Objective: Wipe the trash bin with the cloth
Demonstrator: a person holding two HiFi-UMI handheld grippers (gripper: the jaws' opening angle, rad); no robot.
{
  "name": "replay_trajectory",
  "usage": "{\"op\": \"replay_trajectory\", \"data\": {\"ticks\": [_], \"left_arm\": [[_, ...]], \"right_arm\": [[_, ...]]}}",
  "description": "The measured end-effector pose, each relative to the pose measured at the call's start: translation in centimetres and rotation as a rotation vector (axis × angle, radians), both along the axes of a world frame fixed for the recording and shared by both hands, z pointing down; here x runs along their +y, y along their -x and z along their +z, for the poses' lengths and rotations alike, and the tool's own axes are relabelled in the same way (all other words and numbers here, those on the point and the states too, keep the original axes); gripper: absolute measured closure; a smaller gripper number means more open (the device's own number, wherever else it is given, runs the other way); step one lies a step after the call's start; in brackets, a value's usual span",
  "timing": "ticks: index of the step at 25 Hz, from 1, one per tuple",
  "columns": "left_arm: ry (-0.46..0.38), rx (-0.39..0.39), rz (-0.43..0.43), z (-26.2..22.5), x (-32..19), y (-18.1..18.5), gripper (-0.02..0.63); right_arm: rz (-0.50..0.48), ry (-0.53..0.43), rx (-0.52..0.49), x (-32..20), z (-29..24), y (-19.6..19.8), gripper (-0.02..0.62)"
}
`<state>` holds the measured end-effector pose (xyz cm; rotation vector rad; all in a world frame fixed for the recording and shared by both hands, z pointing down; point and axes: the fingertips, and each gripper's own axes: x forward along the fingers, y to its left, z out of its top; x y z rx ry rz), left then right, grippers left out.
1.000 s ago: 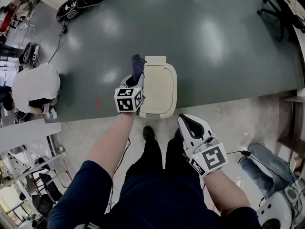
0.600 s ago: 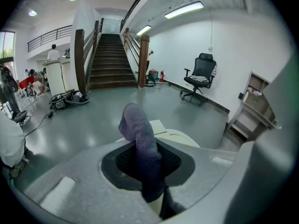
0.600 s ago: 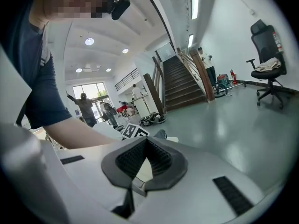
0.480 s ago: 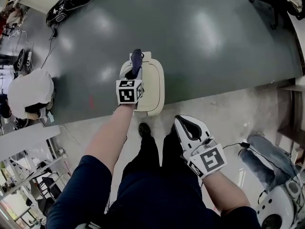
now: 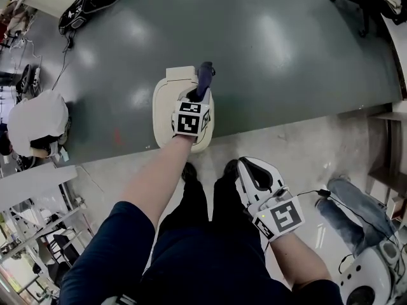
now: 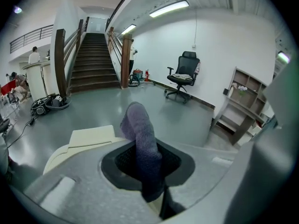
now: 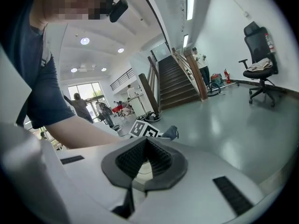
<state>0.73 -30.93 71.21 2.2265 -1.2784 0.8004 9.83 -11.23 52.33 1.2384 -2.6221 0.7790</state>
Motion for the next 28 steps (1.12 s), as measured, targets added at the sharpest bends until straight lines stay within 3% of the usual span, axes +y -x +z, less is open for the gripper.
{"op": "replay_trajectory", "data": {"ticks": [6,15,21,24,28], "left_arm": [[-0.014,0.000,0.018,-0.3,1.5,1.1,0.552],[-0.023,-0.024,-0.135,-0.9,2.0,12.9,0.552],[-0.009,-0.037,-0.222,-0.1,3.6,18.2,0.552],[-0.006,-0.039,-0.223,-0.1,4.6,18.2,0.552],[-0.019,-0.033,-0.180,-0.4,5.8,15.6,0.552]], "right_arm": [[-0.012,-0.008,-0.001,0.4,-0.2,0.8,0.591],[-0.071,-0.006,0.006,1.0,-1.1,5.7,0.591],[-0.098,-0.016,0.007,1.6,-1.3,7.7,0.591],[-0.098,-0.022,0.010,2.0,-1.5,7.8,0.591],[-0.082,-0.028,0.013,2.7,-1.8,6.9,0.591]]}}
